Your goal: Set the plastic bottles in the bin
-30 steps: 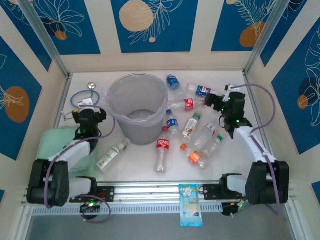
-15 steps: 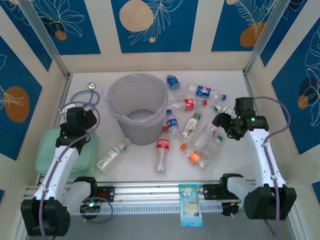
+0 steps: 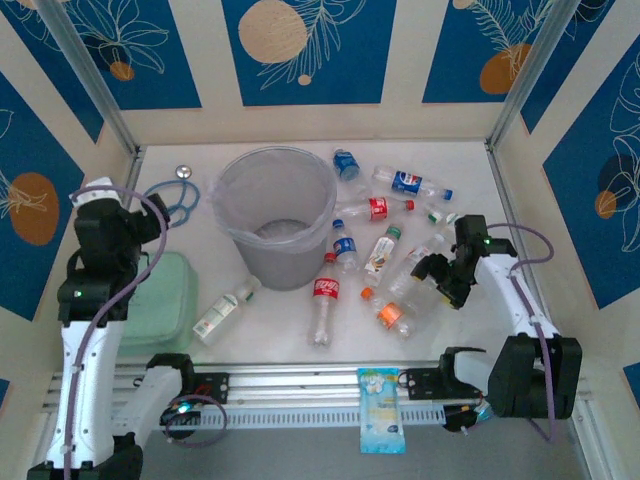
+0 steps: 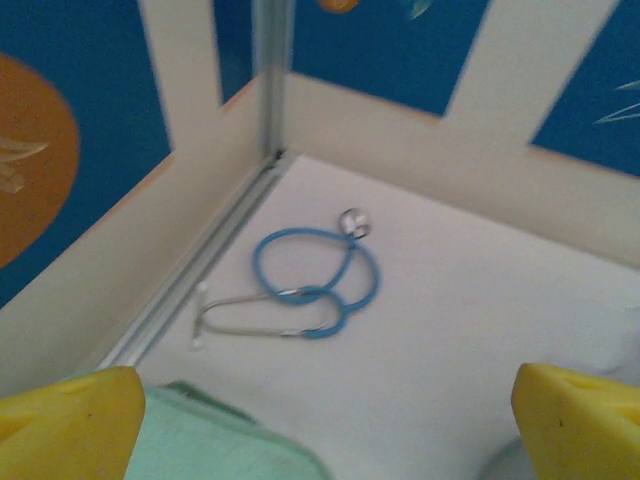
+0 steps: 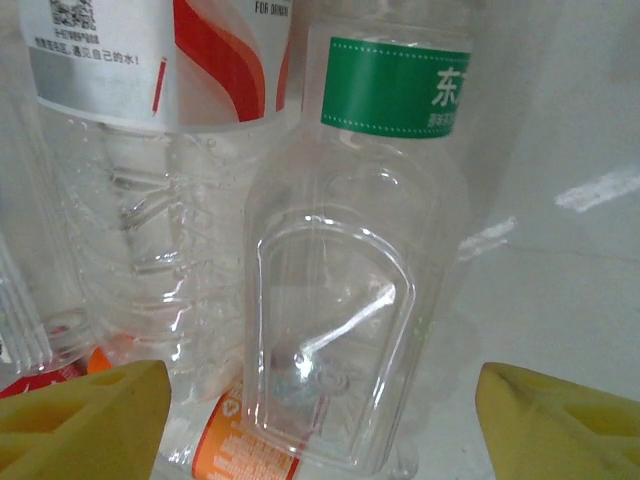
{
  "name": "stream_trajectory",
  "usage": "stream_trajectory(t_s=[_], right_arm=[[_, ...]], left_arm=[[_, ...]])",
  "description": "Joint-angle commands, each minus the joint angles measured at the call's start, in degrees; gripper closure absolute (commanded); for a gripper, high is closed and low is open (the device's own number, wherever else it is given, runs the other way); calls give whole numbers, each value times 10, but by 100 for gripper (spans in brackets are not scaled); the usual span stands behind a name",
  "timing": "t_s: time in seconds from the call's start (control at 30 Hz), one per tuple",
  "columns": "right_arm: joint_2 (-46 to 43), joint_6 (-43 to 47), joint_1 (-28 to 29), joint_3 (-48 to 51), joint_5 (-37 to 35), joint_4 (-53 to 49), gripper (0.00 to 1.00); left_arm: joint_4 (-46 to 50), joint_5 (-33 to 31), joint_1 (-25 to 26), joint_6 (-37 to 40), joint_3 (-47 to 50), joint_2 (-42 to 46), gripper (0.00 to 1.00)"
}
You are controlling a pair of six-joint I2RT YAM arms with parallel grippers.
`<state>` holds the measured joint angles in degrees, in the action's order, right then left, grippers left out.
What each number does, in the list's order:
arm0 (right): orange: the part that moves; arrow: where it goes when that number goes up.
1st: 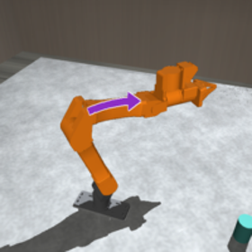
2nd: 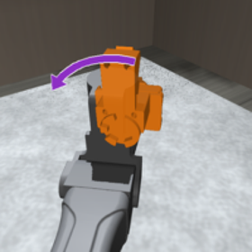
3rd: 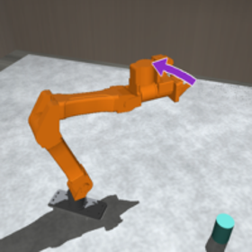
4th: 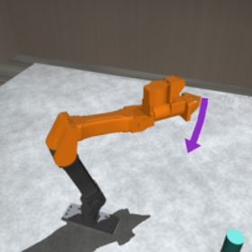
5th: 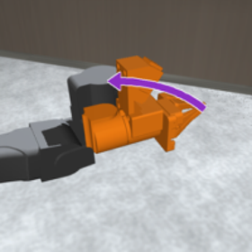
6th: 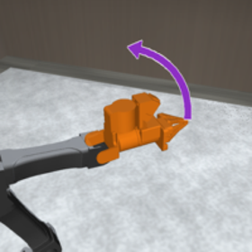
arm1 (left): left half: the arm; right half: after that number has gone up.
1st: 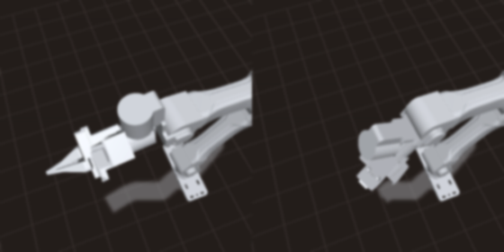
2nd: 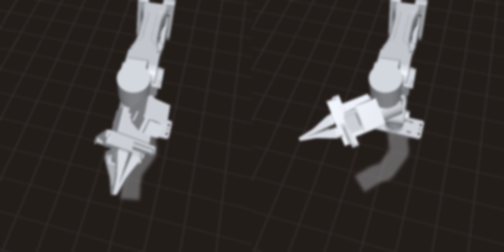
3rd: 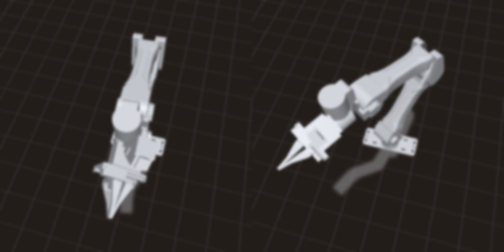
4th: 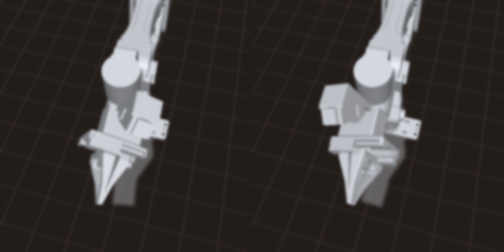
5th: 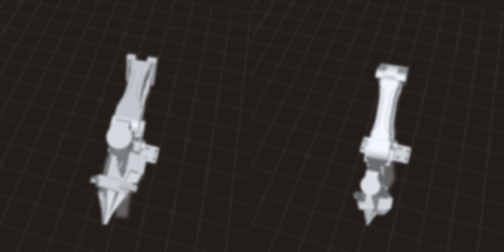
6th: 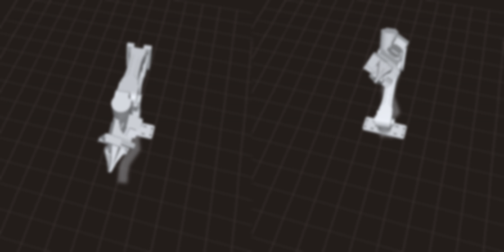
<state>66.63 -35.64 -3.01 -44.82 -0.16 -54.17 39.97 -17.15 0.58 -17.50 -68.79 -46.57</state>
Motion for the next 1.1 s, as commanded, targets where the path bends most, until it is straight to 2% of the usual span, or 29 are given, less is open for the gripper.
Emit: stream_trajectory(t_s=[0.0, 0.07, 0.13, 0.33, 0.47, 0.6, 0.8, 0.87, 0.93, 1.07], right_arm=[[15, -10, 2, 17, 5, 22, 19], [32, -12, 3, 21, 13, 29, 18], [45, -14, 8, 26, 4, 40, 19], [82, -25, 30, 43, -12, 86, 21], [100, -11, 52, 34, -52, 89, 24], [110, 3, 63, 17, -79, 72, 33], [73, 14, 68, 11, -85, 50, 39], [49, 14, 68, 8, -81, 44, 41], [20, 13, 67, 7, -73, 36, 49], [-35, 14, 64, -11, -48, 11, 53]], left_arm=[[22, 150, -2, -14, -43, -34, 8], [4, 220, 2, -34, -57, -55, 9], [-19, 246, 9, -41, -60, -65, 8], [-56, 265, 14, -53, -39, -69, 6], [-76, 296, 17, -73, -2, -64, 6], [-105, 295, 21, -92, 44, -48, 7], [-117, 328, 43, -120, 75, -68, 8], [-116, 323, 52, -119, 79, -72, 7], [-111, 317, 55, -117, 86, -70, 7], [-129, 321, 57, -126, 116, -60, 9]])
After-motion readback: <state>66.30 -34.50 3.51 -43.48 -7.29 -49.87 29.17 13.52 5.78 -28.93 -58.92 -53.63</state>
